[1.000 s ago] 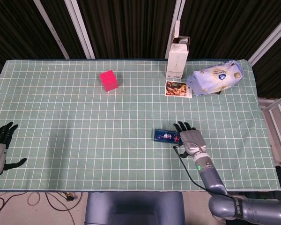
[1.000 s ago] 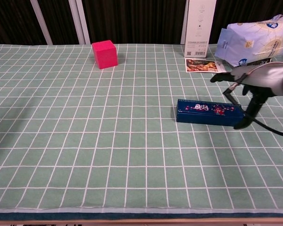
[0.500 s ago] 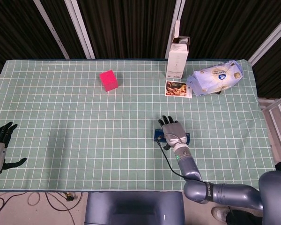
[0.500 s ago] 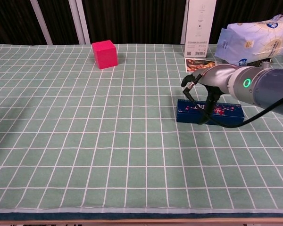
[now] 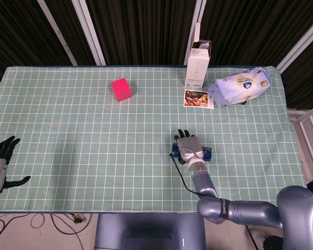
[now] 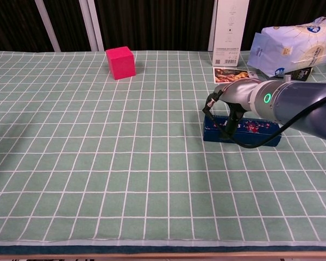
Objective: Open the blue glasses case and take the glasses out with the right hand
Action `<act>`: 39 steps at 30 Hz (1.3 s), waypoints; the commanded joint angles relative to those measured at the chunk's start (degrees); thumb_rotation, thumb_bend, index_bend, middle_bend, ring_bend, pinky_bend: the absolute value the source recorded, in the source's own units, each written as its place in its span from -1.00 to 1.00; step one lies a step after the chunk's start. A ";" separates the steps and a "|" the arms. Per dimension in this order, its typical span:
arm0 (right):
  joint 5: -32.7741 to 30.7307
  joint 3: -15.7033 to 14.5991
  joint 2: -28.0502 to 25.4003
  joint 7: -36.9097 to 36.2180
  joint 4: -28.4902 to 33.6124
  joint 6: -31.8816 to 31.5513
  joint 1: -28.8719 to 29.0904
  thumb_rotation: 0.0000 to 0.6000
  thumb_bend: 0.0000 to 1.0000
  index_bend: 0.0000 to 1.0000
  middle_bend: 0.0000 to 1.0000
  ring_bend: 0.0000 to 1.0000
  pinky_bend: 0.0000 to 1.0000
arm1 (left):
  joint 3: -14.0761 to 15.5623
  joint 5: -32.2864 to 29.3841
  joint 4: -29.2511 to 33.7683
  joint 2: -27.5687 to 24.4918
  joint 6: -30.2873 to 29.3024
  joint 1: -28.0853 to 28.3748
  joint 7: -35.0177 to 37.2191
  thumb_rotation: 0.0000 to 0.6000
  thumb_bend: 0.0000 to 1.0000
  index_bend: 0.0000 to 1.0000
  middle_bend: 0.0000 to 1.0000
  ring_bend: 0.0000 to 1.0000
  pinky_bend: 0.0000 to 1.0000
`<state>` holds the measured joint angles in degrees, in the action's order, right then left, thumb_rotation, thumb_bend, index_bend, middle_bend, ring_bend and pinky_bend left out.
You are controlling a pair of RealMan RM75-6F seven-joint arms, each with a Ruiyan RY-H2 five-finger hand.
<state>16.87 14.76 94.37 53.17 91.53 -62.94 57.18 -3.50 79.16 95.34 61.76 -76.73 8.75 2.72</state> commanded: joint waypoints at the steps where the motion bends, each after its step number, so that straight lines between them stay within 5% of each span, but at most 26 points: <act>1: -1.05 -0.08 0.06 0.48 0.04 -0.29 0.55 1.00 -0.17 -0.58 -1.00 -1.00 -0.52 | 0.01 -0.07 0.09 -0.06 0.10 0.02 0.15 1.00 -1.00 -1.00 -1.00 -1.00 -1.00; 25: -1.78 -1.42 0.61 -0.20 1.19 -2.08 1.41 1.00 0.13 -0.58 -1.00 -1.00 -0.52 | -0.01 -0.44 0.53 -0.56 0.29 -0.08 1.55 1.00 -1.00 -1.00 -1.00 -1.00 -1.00; 32: -1.88 -1.59 0.44 -0.36 1.46 -2.18 1.45 1.00 0.48 -0.51 -1.00 -1.00 -0.52 | 0.01 -0.50 0.69 -0.65 0.34 -0.09 1.71 1.00 -1.00 -1.00 -1.00 -1.00 -1.00; 39: -2.42 -1.56 0.42 -0.50 0.65 -1.88 1.56 1.00 0.56 -0.51 -1.00 -1.00 -0.52 | 0.01 -0.54 0.85 -0.79 0.39 -0.11 1.99 1.00 -1.00 -1.00 -1.00 -1.00 -1.00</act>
<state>14.54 13.19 94.78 52.71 92.35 -64.92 58.73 -3.49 78.62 96.19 60.98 -76.34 8.64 4.71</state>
